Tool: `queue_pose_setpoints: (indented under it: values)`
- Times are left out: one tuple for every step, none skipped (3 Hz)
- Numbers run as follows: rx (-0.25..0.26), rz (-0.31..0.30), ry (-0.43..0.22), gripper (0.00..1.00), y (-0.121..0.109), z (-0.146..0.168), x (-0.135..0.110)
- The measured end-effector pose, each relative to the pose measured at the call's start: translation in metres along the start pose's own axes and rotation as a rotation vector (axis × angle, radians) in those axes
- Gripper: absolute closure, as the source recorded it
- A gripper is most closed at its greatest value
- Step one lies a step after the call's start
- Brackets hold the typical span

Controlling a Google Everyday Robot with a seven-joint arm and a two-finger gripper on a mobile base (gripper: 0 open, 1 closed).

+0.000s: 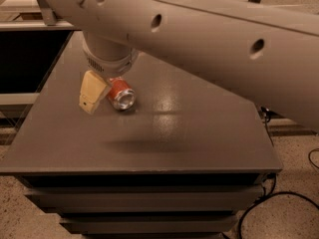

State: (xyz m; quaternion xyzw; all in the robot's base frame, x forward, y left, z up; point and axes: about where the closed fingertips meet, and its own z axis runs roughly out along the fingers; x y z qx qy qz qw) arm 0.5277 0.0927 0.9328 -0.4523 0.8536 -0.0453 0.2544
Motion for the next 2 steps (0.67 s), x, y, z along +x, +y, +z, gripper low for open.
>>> queue_pose_setpoints:
  values:
    - [-0.016, -0.036, 0.005, 0.00, 0.0060, 0.0146, -0.0435]
    - [-0.016, -0.036, 0.004, 0.00, 0.0060, 0.0145, -0.0435]
